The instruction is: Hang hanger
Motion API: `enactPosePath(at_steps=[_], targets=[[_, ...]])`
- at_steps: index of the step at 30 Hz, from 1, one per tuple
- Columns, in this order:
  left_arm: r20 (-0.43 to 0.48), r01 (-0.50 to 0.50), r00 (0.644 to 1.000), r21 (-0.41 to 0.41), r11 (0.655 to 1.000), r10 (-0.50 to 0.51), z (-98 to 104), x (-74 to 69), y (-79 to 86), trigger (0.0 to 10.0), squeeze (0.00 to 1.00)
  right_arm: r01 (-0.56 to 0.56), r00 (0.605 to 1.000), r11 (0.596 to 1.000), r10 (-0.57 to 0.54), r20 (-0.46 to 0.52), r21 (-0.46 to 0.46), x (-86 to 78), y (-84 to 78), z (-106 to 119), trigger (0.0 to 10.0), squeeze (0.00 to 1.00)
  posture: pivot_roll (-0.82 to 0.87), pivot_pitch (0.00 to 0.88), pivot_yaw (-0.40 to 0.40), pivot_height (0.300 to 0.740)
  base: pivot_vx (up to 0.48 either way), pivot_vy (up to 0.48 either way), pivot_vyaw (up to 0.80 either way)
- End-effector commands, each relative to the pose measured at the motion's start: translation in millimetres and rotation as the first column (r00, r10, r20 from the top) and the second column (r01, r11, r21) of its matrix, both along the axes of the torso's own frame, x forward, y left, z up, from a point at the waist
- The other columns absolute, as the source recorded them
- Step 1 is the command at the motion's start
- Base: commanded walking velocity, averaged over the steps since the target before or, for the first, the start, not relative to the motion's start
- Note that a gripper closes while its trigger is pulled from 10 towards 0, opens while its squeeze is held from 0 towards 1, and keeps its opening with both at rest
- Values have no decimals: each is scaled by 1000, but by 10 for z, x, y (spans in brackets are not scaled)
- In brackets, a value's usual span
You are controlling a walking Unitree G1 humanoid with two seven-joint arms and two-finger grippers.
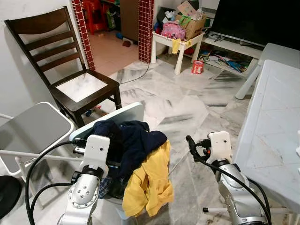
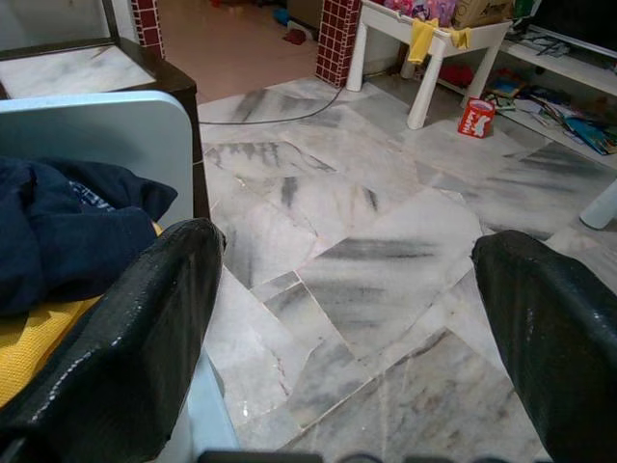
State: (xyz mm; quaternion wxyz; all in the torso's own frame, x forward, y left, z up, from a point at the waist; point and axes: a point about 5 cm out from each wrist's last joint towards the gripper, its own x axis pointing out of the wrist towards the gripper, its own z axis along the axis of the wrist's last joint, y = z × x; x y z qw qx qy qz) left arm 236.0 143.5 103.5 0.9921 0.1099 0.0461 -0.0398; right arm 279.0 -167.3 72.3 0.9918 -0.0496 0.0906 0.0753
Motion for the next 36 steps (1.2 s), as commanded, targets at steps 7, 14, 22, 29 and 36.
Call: enactPosePath(at_steps=[7,14,22,29,36], targets=[[20,12,1000,3,1000,-12,80,57,-28,10000,0,7,1000,1000,-7,19,1,55,0,63,10000,0,47,0,0,740,0,0,0],[21,13,1000,8,1000,-13,82,71,-28,10000,0,7,1000,1000,-7,21,2,69,9,66,10000,0,47,0,4,740,-226,0,0],[21,15,1000,20,1000,-15,80,84,-39,10000,0,7,1000,1000,-7,17,-1,68,9,56,10000,0,39,0,9,740,-273,0,0],[20,23,1000,20,1000,-23,76,110,-60,10000,0,11,1000,1000,-11,19,-4,75,-1,60,10000,0,32,0,10,740,-284,0,0],[25,26,999,20,999,-27,90,133,-78,10000,0,22,999,1000,-22,29,-6,83,-28,82,10000,0,26,0,10,740,-284,0,0]])
